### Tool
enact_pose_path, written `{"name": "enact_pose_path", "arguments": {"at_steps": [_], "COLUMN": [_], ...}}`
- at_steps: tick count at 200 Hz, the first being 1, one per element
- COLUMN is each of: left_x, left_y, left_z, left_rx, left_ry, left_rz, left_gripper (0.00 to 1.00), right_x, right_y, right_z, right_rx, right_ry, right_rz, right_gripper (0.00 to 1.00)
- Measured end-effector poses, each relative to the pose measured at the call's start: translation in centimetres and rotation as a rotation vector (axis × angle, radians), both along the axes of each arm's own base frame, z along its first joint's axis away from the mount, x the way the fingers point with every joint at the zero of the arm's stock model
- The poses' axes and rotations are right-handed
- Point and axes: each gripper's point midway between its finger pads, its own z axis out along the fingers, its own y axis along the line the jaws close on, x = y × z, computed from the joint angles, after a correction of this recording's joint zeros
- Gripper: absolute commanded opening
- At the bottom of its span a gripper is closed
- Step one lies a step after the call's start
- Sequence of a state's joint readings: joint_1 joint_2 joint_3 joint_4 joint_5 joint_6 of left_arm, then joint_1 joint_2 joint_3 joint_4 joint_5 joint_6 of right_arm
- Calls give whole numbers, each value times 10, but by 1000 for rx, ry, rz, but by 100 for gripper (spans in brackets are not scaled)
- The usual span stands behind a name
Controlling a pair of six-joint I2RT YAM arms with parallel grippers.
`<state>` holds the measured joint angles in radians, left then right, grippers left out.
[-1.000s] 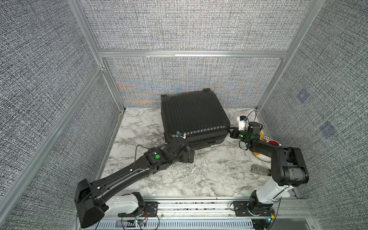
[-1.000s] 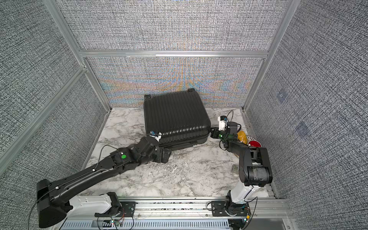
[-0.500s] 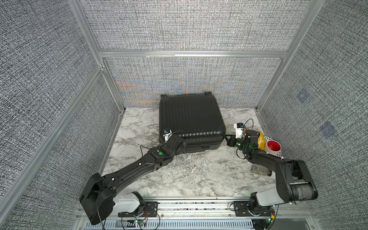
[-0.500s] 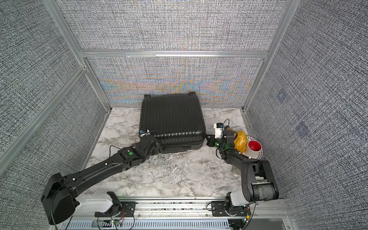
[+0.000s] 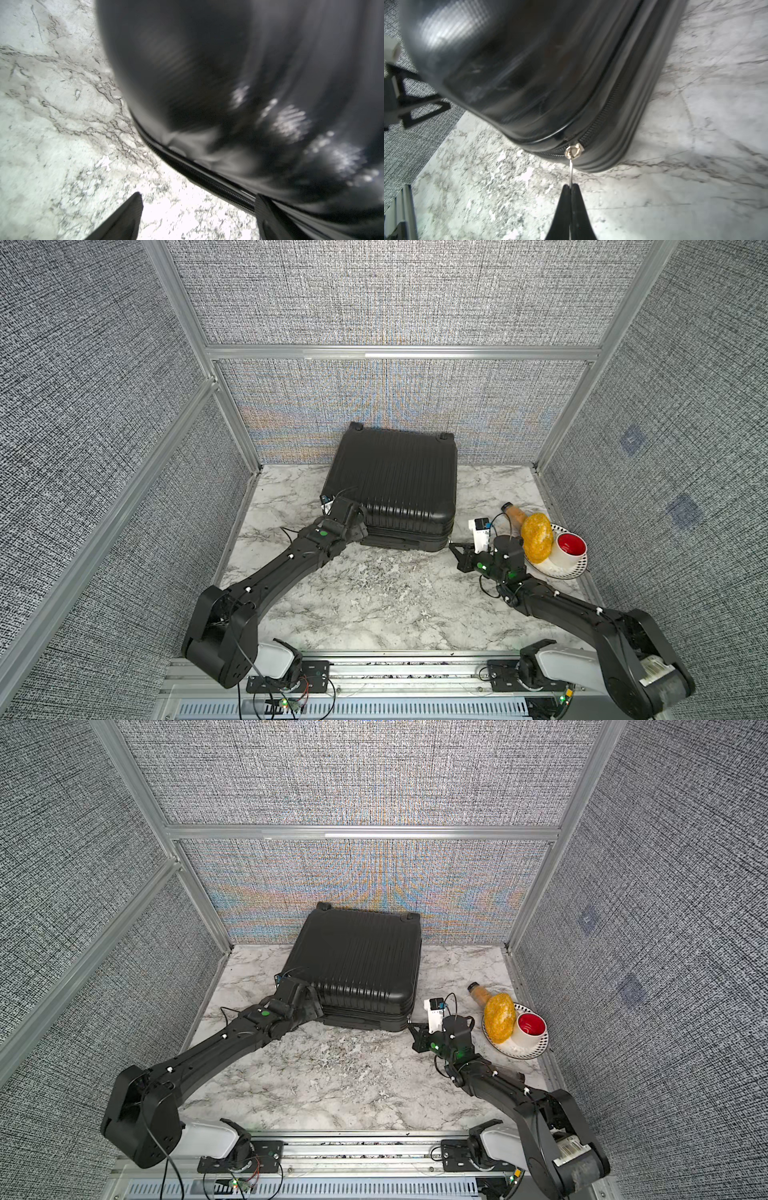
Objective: Open the suitcase zippers
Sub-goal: Adjust the suitcase at the center of the board.
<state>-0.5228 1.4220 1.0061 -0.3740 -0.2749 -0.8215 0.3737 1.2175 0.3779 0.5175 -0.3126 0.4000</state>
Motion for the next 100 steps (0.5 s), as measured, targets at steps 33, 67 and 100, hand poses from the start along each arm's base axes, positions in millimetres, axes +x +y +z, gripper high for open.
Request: {"name": "enact_pose_path", "arguments": {"at_steps": [33, 67, 100], "left_x": [11, 6, -28], "left_y": [14, 26, 8], "left_z": [-4, -1, 18], "left_rx": [-46, -88, -235], "left_ry": [31, 42, -42], "left_rz": [25, 43, 10], "left_gripper": [87, 86, 86], "right_x": [-9, -18, -18], "right_y": [19, 32, 31], "right_z": [0, -1, -2], "right_rx": [1, 4, 5], "right_ry": [0, 1, 4], "right_rz": [17, 37, 22], "right_gripper": [0, 0, 0]}}
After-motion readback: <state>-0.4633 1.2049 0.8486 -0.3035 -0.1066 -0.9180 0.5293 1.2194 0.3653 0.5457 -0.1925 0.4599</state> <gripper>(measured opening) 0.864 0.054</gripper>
